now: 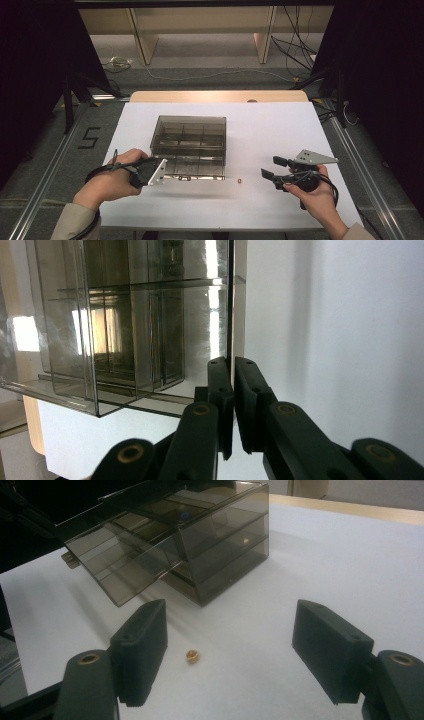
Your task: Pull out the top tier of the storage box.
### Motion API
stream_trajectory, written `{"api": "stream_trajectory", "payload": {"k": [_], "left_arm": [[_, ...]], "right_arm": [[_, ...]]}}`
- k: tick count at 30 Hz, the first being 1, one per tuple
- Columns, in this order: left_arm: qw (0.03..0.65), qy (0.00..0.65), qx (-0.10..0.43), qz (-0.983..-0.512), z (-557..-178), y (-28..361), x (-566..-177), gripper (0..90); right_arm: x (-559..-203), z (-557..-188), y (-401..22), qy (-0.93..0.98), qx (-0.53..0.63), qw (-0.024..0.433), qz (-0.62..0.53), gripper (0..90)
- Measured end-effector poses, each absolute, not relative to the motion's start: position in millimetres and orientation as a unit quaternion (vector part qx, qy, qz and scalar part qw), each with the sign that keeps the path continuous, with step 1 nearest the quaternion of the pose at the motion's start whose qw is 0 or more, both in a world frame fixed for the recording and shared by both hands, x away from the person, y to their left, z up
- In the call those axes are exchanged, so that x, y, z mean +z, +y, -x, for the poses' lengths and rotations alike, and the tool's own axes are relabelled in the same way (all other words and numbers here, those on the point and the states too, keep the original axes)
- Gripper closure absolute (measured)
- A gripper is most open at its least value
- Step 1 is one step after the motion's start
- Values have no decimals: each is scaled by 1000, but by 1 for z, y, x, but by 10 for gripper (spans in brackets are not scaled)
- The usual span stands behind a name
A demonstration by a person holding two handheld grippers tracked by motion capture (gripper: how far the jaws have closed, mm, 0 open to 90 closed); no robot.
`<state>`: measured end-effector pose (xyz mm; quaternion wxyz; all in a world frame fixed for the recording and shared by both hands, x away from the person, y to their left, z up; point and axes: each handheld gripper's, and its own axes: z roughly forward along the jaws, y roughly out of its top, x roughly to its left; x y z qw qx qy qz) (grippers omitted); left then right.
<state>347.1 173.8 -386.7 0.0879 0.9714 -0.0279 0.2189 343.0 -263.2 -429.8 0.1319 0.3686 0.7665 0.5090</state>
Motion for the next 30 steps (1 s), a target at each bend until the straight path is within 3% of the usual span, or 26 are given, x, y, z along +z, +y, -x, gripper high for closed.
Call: {"api": "stream_trajectory", "payload": {"k": [9,15,17,22,30], "left_arm": [[116,-21,229,-966,-346,175,-381,795],[176,30,240,-954,-347,178,-376,587],[229,82,243,-939,-348,181,-372,513],[289,147,252,-912,-350,190,-367,273],[404,267,253,-837,-357,216,-375,100]], "right_arm": [[-430,-343,-263,767,509,132,-369,311],[-430,-343,-263,766,509,132,-369,311],[-430,-343,-263,766,509,132,-369,311],[-430,-344,-263,767,510,131,-368,311],[-430,-345,-262,766,509,133,-369,311]]}}
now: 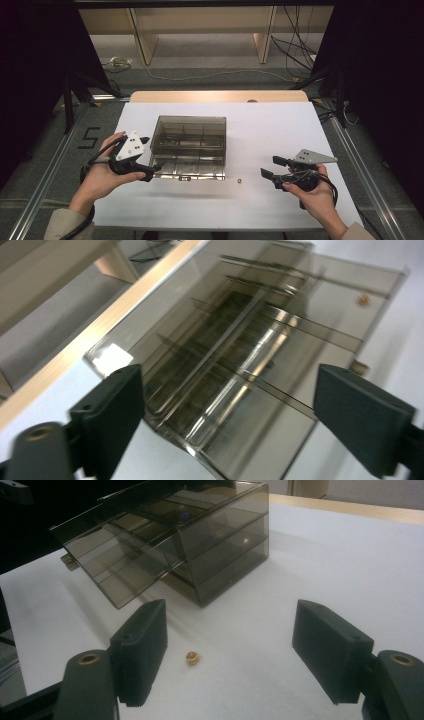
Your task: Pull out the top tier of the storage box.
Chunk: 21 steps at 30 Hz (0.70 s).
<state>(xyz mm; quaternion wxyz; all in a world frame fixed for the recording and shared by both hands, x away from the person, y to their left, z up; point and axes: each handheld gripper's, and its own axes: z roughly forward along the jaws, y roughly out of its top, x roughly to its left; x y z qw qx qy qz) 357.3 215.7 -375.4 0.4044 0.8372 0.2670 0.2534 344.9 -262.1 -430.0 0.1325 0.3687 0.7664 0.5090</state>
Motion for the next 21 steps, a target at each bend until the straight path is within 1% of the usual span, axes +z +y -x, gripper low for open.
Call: {"api": "stream_trajectory", "payload": {"k": [1,6,10,13,16,21], "left_arm": [[410,275,254,-832,-358,220,-378,98],[425,311,239,-816,-356,233,-393,1],[428,322,240,-810,-352,238,-398,0],[436,328,230,-806,-350,240,-403,0],[432,331,231,-806,-349,240,-407,0],[439,332,230,-803,-350,240,-405,0]], "right_arm": [[-430,-345,-262,766,509,133,-369,311],[-430,-348,-259,766,508,132,-371,311],[-431,-349,-255,771,505,129,-367,310],[-432,-350,-253,772,504,128,-367,311],[-432,-349,-253,773,503,129,-365,310],[-432,-349,-256,770,503,130,-369,310]]}}
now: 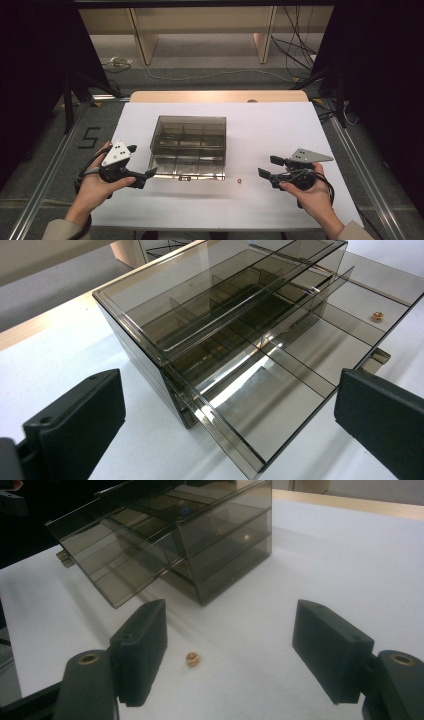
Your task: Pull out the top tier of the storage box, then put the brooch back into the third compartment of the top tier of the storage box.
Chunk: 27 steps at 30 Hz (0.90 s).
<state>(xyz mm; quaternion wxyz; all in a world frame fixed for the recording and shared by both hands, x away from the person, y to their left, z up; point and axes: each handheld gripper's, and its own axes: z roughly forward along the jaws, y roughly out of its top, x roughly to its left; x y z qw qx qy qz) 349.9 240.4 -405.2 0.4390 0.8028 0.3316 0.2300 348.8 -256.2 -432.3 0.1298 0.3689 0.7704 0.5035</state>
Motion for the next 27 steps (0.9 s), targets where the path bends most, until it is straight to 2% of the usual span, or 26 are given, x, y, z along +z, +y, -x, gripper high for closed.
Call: {"api": "stream_trajectory", "payload": {"k": [17,27], "left_arm": [[459,340,226,-789,-348,245,-407,0],[473,347,207,-783,-348,247,-407,0]], "right_arm": [[-433,-350,-247,780,499,133,-354,303],[-438,-358,-227,790,495,130,-337,391]]}}
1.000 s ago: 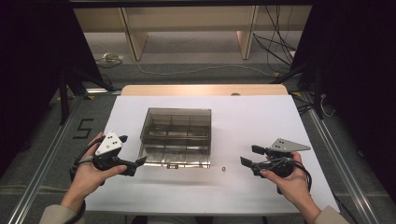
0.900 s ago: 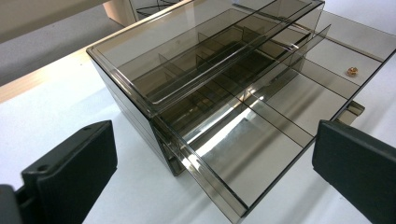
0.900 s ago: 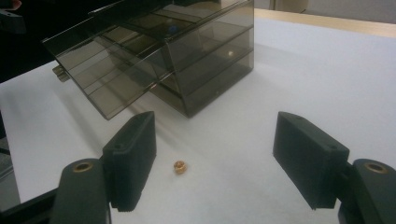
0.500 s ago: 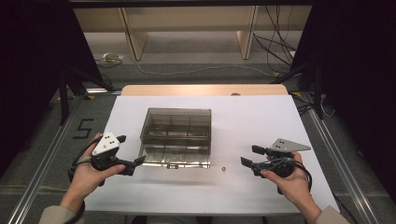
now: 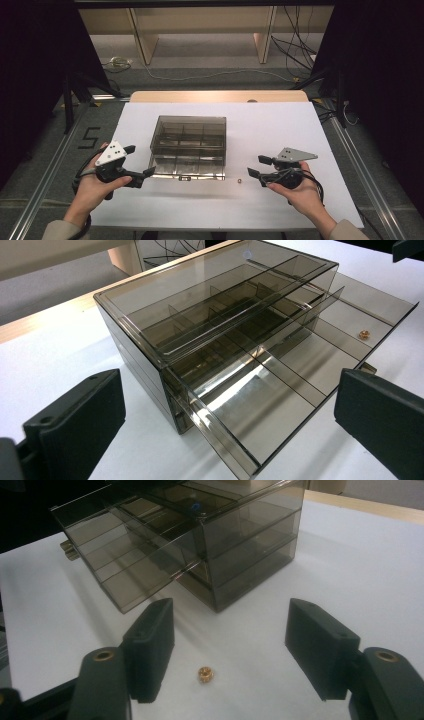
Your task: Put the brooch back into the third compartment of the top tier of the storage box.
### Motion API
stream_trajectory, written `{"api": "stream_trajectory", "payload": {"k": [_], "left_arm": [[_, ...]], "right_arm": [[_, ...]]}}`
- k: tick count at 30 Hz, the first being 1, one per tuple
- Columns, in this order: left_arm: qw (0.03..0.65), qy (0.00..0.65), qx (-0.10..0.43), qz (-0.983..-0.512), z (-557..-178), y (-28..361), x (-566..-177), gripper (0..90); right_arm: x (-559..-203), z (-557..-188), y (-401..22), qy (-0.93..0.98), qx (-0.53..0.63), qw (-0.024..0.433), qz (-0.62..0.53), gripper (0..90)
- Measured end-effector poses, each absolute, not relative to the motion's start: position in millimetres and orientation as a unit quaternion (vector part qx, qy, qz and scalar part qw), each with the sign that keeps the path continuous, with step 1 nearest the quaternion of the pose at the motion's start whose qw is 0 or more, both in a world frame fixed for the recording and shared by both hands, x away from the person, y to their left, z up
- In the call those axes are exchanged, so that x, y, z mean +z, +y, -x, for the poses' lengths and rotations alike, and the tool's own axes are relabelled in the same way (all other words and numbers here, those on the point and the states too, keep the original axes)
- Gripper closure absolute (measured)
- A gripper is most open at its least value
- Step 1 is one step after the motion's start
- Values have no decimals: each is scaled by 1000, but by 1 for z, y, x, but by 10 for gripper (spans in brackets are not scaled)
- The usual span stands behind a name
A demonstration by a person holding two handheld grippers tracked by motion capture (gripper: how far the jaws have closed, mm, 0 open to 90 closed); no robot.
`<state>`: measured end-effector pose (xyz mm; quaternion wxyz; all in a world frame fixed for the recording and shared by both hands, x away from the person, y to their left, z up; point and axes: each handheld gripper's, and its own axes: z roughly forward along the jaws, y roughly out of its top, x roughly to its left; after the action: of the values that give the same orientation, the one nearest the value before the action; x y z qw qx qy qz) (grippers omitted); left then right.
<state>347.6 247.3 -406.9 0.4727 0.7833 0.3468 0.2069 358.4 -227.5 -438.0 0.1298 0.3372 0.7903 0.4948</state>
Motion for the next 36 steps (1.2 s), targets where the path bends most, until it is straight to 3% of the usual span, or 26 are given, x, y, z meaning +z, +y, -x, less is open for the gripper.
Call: {"api": "stream_trajectory", "payload": {"k": [15,27,36], "left_arm": [[470,356,215,-779,-350,249,-408,0],[469,358,220,-777,-349,252,-407,0],[469,358,221,-776,-350,253,-407,0]], "right_arm": [[-471,-378,-190,843,417,84,-329,521],[-482,-379,-180,866,376,79,-320,588],[-487,-377,-176,878,353,89,-311,689]]}}
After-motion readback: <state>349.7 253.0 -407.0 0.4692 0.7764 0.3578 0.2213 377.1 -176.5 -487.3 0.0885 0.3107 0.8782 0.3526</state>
